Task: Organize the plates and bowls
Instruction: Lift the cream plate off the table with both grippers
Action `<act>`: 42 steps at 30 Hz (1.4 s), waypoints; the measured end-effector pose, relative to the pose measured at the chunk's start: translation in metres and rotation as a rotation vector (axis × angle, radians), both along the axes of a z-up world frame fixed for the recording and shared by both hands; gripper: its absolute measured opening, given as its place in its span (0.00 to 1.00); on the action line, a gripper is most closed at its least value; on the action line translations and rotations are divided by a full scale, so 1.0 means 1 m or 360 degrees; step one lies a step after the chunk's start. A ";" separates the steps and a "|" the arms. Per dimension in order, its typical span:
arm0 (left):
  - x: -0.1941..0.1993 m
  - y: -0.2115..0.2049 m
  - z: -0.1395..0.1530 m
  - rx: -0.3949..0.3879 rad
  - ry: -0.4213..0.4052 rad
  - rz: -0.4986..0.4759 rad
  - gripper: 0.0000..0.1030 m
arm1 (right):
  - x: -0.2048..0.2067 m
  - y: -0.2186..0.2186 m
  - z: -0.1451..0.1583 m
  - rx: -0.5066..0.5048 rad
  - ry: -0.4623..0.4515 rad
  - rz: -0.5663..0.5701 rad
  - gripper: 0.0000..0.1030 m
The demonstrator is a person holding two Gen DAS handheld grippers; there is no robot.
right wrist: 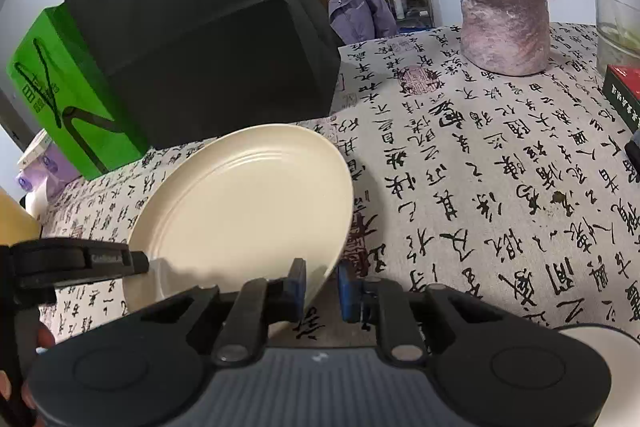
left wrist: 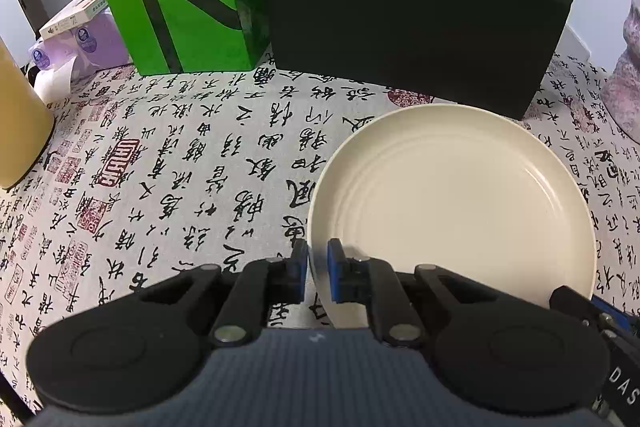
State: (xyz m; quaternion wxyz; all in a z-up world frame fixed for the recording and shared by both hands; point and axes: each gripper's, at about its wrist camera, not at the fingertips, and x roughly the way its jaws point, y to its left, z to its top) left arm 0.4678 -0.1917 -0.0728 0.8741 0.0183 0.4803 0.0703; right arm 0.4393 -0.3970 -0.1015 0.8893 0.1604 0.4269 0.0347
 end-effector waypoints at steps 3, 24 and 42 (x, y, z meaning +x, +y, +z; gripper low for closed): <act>-0.001 -0.001 0.000 0.0022 -0.0008 0.0000 0.11 | -0.001 -0.001 0.000 0.0020 -0.0010 0.0000 0.15; -0.015 -0.004 0.016 0.0089 -0.0146 0.0012 0.11 | -0.014 0.004 0.019 0.0010 -0.0189 0.0020 0.16; -0.048 0.010 0.059 -0.0046 -0.0359 0.0014 0.11 | -0.036 0.011 0.051 0.0032 -0.0374 0.0026 0.16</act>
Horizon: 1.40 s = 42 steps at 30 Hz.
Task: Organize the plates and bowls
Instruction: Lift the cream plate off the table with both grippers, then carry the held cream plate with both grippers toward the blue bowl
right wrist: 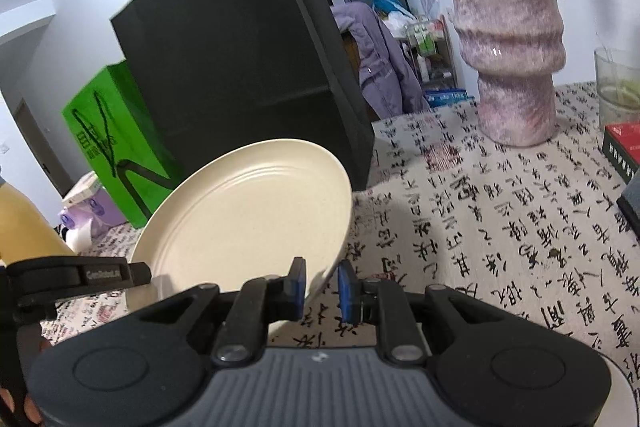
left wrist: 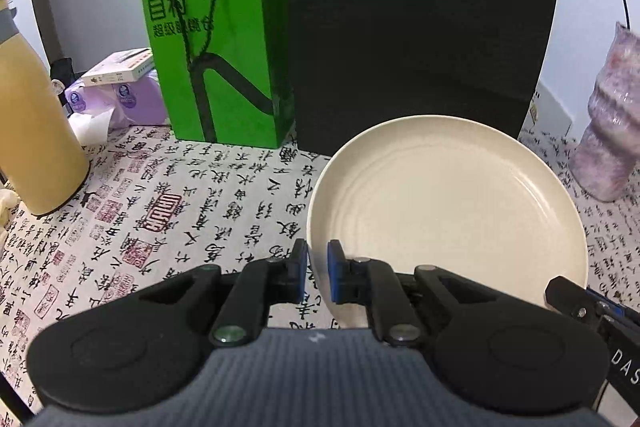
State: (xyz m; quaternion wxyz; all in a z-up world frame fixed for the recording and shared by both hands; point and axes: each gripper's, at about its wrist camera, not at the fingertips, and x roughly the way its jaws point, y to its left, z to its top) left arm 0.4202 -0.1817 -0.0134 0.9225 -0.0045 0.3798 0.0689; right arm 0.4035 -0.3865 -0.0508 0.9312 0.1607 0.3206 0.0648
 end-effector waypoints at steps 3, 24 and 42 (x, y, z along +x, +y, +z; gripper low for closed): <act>-0.007 0.003 0.007 -0.0026 -0.0023 0.0008 0.11 | -0.006 0.002 0.007 0.0000 -0.0034 0.0003 0.16; -0.046 0.020 0.031 -0.0059 -0.0163 -0.0044 0.11 | -0.048 0.018 0.041 -0.0017 -0.0229 0.0013 0.16; -0.086 0.036 0.051 -0.0118 -0.0230 -0.0031 0.11 | -0.090 0.035 0.060 -0.0048 -0.0234 0.0018 0.16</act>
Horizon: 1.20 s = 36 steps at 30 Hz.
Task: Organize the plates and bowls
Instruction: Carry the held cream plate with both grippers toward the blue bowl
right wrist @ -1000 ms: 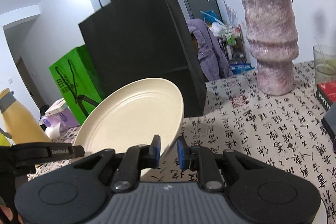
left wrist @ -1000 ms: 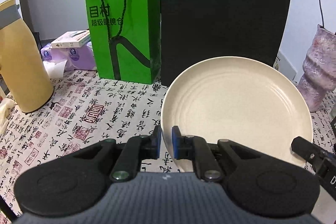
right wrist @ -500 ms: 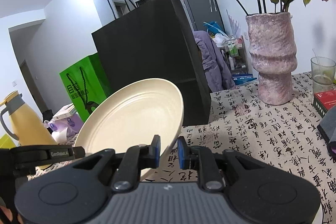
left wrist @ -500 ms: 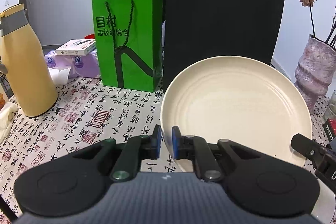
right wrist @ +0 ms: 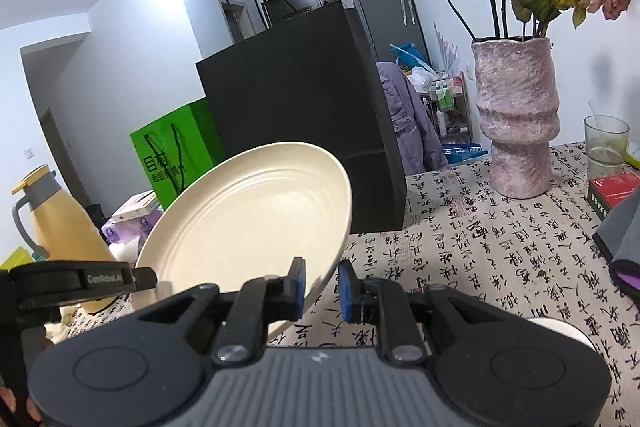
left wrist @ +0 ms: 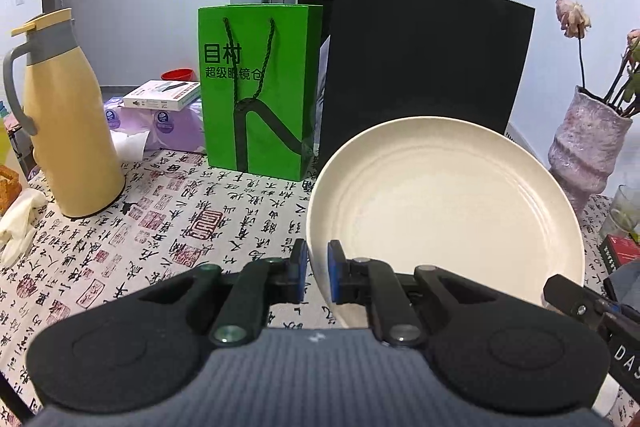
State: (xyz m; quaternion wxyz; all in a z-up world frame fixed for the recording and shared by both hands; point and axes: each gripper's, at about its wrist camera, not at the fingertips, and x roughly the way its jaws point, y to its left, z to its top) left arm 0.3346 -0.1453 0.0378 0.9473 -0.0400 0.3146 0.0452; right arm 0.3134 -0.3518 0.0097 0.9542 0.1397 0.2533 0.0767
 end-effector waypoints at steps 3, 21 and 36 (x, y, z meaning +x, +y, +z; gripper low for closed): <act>-0.009 0.001 0.003 0.0003 -0.0015 -0.0008 0.11 | -0.010 0.001 0.002 -0.0003 0.0003 -0.0005 0.16; -0.060 0.004 0.017 -0.0009 -0.0059 -0.0030 0.11 | -0.065 0.004 0.021 0.0019 -0.0046 -0.0037 0.16; -0.094 0.007 0.023 -0.0008 -0.0082 -0.0057 0.11 | -0.099 0.006 0.028 0.0014 -0.0064 -0.0058 0.16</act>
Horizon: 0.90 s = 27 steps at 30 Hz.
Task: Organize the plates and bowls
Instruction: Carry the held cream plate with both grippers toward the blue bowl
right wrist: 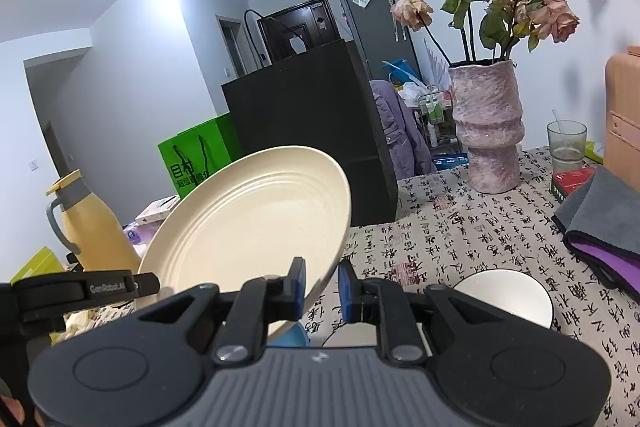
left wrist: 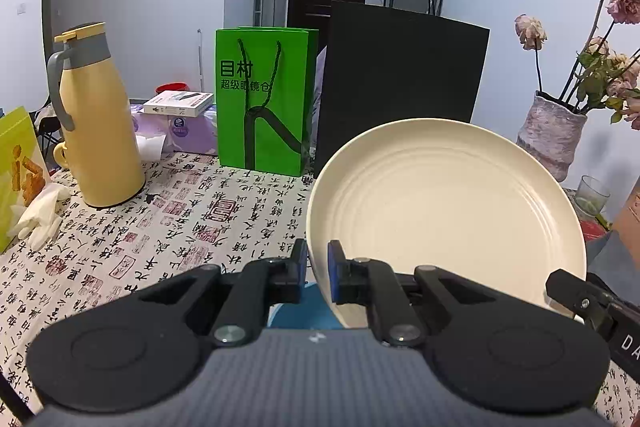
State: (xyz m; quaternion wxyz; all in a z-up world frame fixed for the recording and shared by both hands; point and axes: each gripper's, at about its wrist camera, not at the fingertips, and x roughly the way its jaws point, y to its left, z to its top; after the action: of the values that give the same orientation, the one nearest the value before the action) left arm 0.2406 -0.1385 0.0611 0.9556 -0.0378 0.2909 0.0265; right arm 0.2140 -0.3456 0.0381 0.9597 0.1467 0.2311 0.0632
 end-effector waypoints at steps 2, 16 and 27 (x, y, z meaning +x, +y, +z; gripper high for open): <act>-0.004 0.001 0.000 0.0001 -0.0003 -0.0004 0.11 | -0.002 0.000 0.000 0.0002 -0.0003 -0.0001 0.16; -0.037 0.010 0.007 -0.0007 -0.0041 -0.0015 0.11 | -0.038 0.009 0.008 -0.0014 -0.0043 -0.0006 0.16; -0.062 0.015 0.010 -0.0003 -0.0060 -0.0024 0.11 | -0.066 0.016 0.011 -0.0024 -0.0060 -0.0011 0.16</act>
State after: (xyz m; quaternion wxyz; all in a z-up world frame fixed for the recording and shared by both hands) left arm 0.1783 -0.1236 0.0709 0.9611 -0.0371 0.2731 0.0182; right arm 0.1476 -0.3298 0.0488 0.9652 0.1390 0.2128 0.0608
